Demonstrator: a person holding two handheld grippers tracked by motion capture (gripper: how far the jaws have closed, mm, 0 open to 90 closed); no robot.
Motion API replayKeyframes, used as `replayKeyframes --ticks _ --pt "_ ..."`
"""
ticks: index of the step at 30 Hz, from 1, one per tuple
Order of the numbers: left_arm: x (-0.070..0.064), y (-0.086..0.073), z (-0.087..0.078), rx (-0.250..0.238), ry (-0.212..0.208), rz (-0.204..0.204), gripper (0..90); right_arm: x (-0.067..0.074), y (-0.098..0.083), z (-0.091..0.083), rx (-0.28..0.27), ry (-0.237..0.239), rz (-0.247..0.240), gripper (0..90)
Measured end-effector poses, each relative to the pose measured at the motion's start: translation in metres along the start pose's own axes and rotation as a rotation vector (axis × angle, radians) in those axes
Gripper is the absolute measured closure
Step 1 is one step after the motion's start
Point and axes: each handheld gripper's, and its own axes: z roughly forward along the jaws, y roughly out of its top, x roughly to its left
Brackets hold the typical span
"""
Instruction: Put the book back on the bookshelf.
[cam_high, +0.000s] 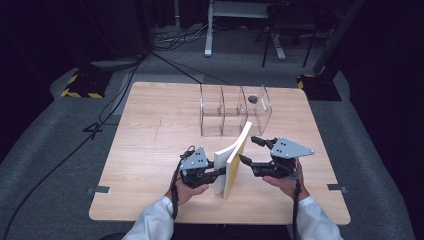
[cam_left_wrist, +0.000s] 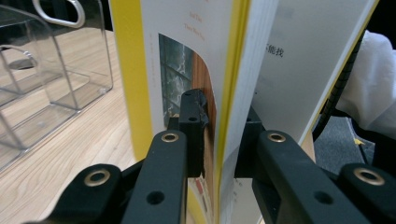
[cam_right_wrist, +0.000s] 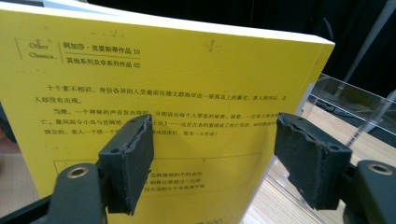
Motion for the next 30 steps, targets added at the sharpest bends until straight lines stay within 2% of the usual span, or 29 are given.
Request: replayKeyframes --ticks 3,6,8,12,14,16,18,19,21,24,27,28,30 --pt "0.000 0.000 0.002 0.000 -0.010 0.000 77.8 -0.002 -0.002 -0.004 -0.004 -0.004 0.000 28.5" --pt "-0.003 0.001 -0.002 0.023 0.030 0.033 74.4 -0.001 -0.003 -0.004 -0.009 -0.001 -0.008 29.6" --pt "-0.005 0.001 -0.007 0.038 0.038 0.057 71.8 0.001 -0.003 -0.003 -0.009 -0.009 -0.013 31.1" --pt "-0.007 -0.001 -0.016 0.076 0.025 0.099 64.5 0.006 -0.004 -0.001 -0.005 -0.014 -0.025 31.9" --pt "-0.010 -0.003 -0.019 0.096 0.029 0.113 53.6 0.008 -0.006 0.000 0.009 -0.020 -0.028 31.9" --pt "-0.013 -0.009 -0.022 0.134 -0.001 0.102 40.6 0.008 -0.009 0.001 0.016 -0.026 -0.032 31.9" --pt "-0.015 -0.011 -0.021 0.145 -0.010 0.104 32.8 0.008 -0.009 0.002 0.022 -0.024 -0.031 32.0" --pt "-0.021 -0.013 -0.018 0.165 0.000 0.105 28.4 0.011 -0.010 0.005 0.033 -0.033 -0.040 31.9" --pt "-0.025 -0.014 -0.016 0.176 0.007 0.112 24.6 0.013 -0.011 0.006 0.038 -0.031 -0.050 31.9" --pt "-0.032 -0.014 -0.010 0.160 0.026 0.106 21.9 0.016 -0.012 0.008 0.044 -0.029 -0.054 31.9" --pt "-0.038 -0.013 -0.004 0.153 0.081 0.104 22.3 0.019 -0.014 0.011 0.051 -0.034 -0.079 31.7" --pt "-0.041 -0.013 -0.001 0.155 0.111 0.110 23.3 0.020 -0.014 0.012 0.051 -0.035 -0.075 31.7" --pt "-0.042 -0.012 0.000 0.144 0.144 0.105 28.0 0.020 -0.016 0.013 0.054 -0.035 -0.074 31.1"
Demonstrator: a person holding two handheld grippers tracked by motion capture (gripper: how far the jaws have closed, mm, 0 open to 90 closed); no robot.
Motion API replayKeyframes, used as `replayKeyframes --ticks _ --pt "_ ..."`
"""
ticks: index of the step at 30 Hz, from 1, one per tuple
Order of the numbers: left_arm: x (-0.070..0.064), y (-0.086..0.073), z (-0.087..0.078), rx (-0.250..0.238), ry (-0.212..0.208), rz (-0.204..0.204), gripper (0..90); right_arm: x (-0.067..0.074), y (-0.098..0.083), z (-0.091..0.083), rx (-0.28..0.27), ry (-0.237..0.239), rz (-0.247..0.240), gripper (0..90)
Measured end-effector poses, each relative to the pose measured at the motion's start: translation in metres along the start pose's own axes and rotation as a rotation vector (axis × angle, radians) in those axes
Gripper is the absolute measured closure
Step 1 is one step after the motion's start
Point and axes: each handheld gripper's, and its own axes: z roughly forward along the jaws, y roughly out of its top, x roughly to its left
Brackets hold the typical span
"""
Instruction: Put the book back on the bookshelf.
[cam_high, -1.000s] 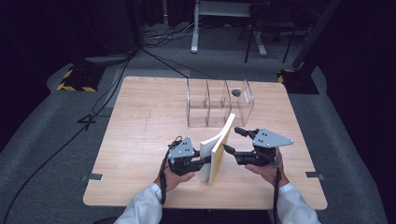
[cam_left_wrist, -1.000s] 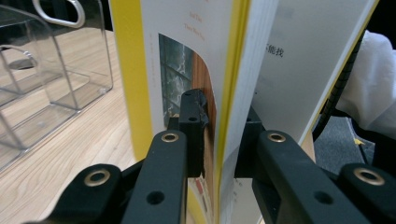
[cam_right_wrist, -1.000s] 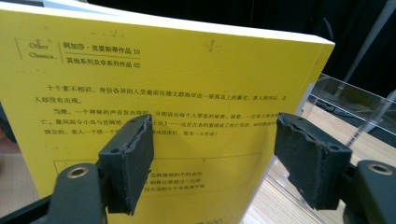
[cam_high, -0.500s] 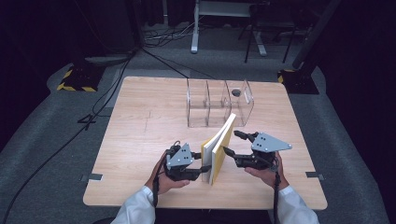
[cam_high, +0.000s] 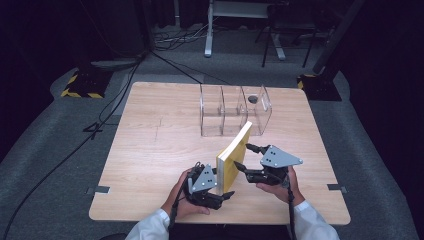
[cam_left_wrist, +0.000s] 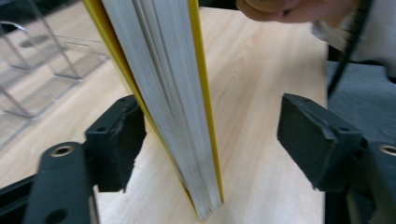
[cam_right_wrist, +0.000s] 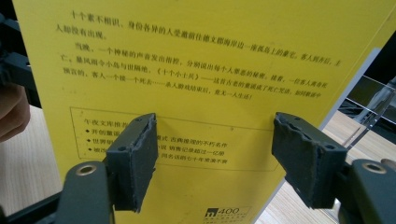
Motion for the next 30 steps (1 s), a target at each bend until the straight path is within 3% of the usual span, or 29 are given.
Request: replayKeyframes --ticks 2,5,9,12,15,17,19,20,26,27,29,30 --pt "0.001 0.001 0.001 0.000 0.036 -0.017 40.3 0.000 -0.001 0.001 0.000 0.000 0.009 30.3" --pt "0.007 -0.001 -0.001 -0.005 0.018 -0.038 57.0 -0.002 -0.002 0.000 -0.002 -0.003 0.010 29.2" --pt "0.010 -0.002 -0.008 0.011 0.019 -0.001 65.8 -0.007 -0.005 -0.002 0.003 -0.007 0.017 26.9" --pt "0.016 -0.006 -0.017 0.011 -0.035 0.021 70.9 -0.014 -0.009 -0.007 0.018 0.013 -0.008 25.2" --pt "0.019 -0.010 -0.026 0.015 -0.048 0.030 73.9 -0.023 -0.012 -0.015 0.024 0.036 -0.022 24.7" --pt "0.022 -0.016 -0.036 0.011 -0.098 0.035 75.3 -0.031 -0.017 -0.020 0.020 0.076 -0.007 20.2" --pt "0.022 -0.018 -0.042 0.022 -0.108 0.051 75.3 -0.034 -0.018 -0.020 0.017 0.129 0.006 20.1" --pt "0.022 -0.018 -0.042 0.022 -0.108 0.051 75.2 -0.034 -0.018 -0.020 0.017 0.129 0.006 20.1" --pt "0.027 -0.021 -0.052 0.038 -0.160 0.071 75.0 -0.023 -0.017 -0.010 0.012 0.236 -0.021 23.5" --pt "0.028 -0.021 -0.053 0.043 -0.162 0.078 75.0 -0.020 -0.017 -0.007 0.010 0.301 -0.022 28.7" --pt "0.030 -0.021 -0.053 0.040 -0.167 0.072 74.8 -0.015 -0.018 -0.004 0.011 0.364 -0.053 33.3" --pt "0.030 -0.022 -0.052 0.032 -0.160 0.062 74.7 -0.012 -0.019 -0.004 0.017 0.375 -0.067 31.4"
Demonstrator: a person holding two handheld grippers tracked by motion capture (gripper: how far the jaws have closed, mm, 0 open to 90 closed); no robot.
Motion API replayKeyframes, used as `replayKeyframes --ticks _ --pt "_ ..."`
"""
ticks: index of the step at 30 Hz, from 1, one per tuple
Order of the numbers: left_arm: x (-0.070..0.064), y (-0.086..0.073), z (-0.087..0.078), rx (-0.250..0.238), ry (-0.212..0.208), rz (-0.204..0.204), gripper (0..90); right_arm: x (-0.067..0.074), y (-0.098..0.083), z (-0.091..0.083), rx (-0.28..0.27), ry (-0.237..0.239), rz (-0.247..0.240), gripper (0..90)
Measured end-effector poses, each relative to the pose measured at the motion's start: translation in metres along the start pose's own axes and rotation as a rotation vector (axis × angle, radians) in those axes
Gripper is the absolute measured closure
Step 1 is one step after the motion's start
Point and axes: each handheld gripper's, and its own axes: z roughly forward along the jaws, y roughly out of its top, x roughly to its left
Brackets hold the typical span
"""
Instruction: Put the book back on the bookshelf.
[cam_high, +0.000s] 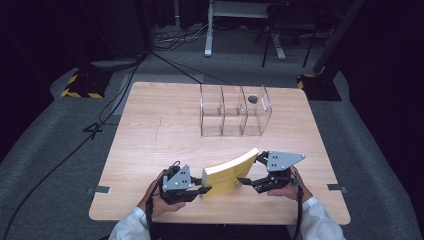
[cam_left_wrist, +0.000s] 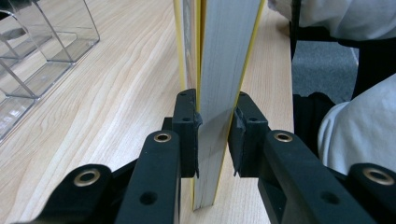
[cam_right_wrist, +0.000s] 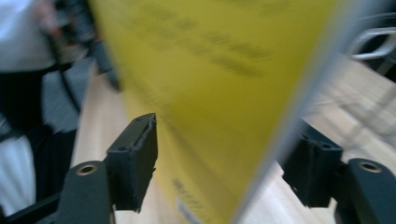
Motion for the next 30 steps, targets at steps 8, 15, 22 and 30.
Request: replayKeyframes --ticks 8,15,22,30 --pt "0.010 -0.006 0.004 -0.029 0.074 -0.053 66.5 0.000 -0.012 -0.015 -0.059 0.028 0.017 60.1" --pt "0.019 -0.004 0.011 -0.046 0.042 -0.065 61.1 0.008 -0.017 -0.025 -0.097 0.114 0.009 73.6" --pt "0.022 -0.006 0.010 -0.054 0.006 -0.061 61.2 0.014 -0.018 -0.009 -0.067 0.141 0.003 64.6" --pt "0.020 -0.009 0.013 -0.028 0.027 -0.056 60.6 0.018 -0.024 0.007 -0.044 0.093 -0.006 74.2"
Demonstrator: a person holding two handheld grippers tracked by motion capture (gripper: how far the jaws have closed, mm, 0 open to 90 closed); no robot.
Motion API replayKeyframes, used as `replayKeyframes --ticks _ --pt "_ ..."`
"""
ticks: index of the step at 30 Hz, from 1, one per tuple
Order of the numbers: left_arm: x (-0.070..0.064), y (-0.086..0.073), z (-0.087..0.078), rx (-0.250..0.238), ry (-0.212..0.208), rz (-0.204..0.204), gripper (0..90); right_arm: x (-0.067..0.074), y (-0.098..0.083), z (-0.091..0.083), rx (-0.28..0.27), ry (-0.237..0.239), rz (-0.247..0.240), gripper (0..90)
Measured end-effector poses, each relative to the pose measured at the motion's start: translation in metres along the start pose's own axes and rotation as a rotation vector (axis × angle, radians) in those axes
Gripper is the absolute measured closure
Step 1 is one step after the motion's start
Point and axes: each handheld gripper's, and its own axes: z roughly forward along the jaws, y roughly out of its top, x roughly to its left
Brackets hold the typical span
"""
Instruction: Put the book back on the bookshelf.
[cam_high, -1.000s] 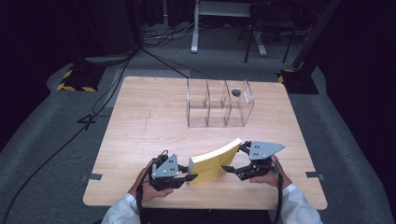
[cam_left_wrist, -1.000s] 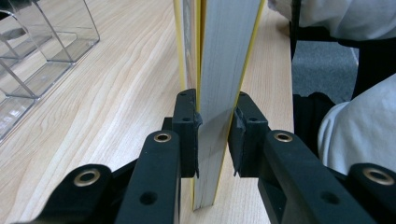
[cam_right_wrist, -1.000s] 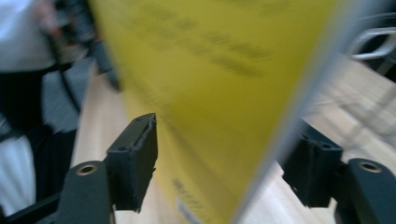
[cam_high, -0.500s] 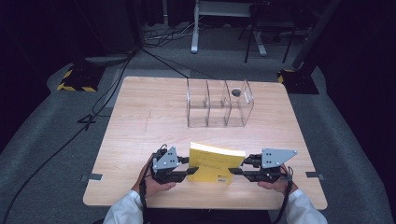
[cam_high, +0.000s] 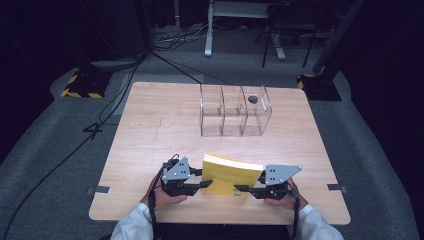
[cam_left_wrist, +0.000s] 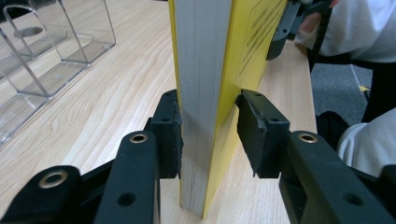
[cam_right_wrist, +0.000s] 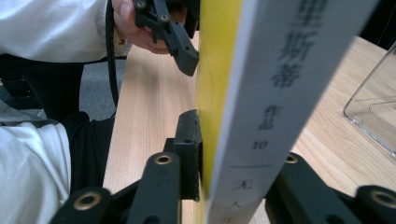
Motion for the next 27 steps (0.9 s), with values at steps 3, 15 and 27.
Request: replayKeyframes --ticks 3,15,27 --pt "-0.002 -0.009 0.007 0.057 0.029 -0.004 59.1 0.002 0.000 -0.001 -0.003 -0.023 0.003 74.9" --pt "0.005 -0.013 0.020 0.071 0.042 -0.009 59.2 0.002 -0.002 -0.001 -0.015 -0.050 0.022 71.6" --pt "0.014 -0.003 0.040 0.068 0.042 -0.009 58.5 -0.009 -0.009 -0.012 -0.027 -0.103 0.056 73.4"
